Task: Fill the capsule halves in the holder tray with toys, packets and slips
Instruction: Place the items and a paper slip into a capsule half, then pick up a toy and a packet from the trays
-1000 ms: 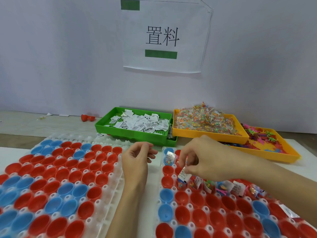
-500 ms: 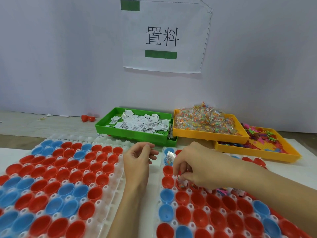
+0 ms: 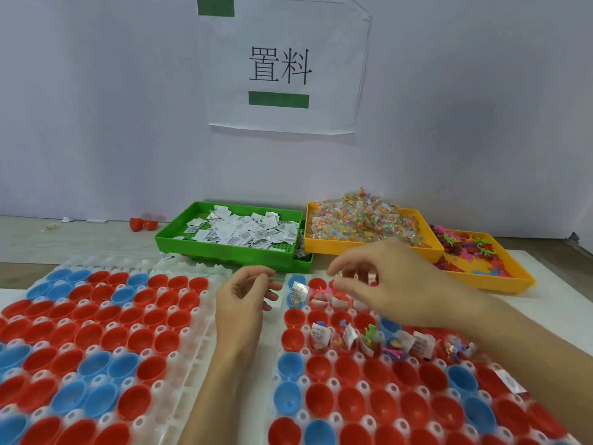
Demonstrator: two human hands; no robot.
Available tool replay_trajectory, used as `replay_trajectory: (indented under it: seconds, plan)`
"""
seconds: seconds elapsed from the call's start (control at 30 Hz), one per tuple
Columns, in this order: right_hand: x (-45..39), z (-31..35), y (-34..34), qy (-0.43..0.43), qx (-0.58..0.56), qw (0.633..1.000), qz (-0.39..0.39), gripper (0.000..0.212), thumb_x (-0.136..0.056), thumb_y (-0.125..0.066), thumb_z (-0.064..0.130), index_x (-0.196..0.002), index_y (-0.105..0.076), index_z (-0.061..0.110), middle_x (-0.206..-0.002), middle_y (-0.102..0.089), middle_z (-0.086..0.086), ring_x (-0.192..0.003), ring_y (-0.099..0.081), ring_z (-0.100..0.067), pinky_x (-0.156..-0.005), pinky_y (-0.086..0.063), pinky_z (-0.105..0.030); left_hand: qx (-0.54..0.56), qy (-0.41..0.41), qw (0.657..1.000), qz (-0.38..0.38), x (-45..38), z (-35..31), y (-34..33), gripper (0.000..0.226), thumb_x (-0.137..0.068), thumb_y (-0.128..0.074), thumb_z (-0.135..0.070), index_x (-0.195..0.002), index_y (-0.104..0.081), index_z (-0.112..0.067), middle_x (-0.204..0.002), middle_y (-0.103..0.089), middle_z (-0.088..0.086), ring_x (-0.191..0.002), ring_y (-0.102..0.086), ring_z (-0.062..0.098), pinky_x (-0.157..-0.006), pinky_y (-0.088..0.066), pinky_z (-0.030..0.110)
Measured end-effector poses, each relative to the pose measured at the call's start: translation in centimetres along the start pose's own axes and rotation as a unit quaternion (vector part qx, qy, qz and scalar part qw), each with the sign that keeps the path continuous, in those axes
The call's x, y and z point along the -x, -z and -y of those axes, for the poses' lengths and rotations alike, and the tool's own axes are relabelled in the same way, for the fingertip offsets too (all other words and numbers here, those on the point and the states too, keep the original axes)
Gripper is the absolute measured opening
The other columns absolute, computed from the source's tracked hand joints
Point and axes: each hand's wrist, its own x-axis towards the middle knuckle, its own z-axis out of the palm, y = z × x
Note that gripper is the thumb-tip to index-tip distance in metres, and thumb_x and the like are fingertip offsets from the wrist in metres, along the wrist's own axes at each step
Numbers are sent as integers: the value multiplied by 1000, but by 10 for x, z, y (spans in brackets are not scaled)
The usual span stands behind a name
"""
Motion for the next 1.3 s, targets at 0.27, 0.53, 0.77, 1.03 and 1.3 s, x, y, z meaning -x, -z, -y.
replay_trajectory:
  seconds: [0.27,0.53,0.77,1.03,1.3]
  plan:
    - [53,-113,40,-158,-199,915,-314,20,-105,-49,26,-109,-67,32,-102,-73,7,-89,-68,-6,-74,-54,-26,-60,-5,998,33,5,6,-5,27,-96,-53,-6,-84,-73,-20,-82,-74,9,-77,-69,27,-69,-52,44]
    - [64,-200,36,-301,-107,887,-334,24,-93,-64,15,-80,-67,35,-91,-71,9,-89,-66,-13,-77,-49,-29,-66,-1,998,6,11,0,-12,28,-95,-44,3,-88,-70,-6,-83,-71,16,-75,-65,31,-72,-51,45]
    - [27,-230,48,-342,33,907,-242,19,-90,-70,10,-108,-74,4,-110,-72,-13,-100,-64,-24,-82,-44,-26,-64,-12,998,4,15,-3,-13,26,-95,-42,4,-91,-68,1,-85,-69,21,-72,-63,26,-59,-51,26]
    - [3,-247,40,-373,89,913,-140,34,-87,-77,21,-114,-69,3,-116,-67,-16,-107,-61,-31,-85,-49,-37,-62,-11,998,9,13,-1,-12,27,-96,-42,5,-91,-68,-2,-83,-69,18,-71,-64,23,-55,-52,22]
    - [13,-251,39,-366,76,905,-204,29,-83,-60,-8,-108,-70,4,-111,-67,-16,-87,-59,-26,-68,-48,-31,-67,-12,998,8,14,-2,-14,27,-96,-42,4,-94,-68,0,-83,-70,17,-72,-63,22,-57,-49,25]
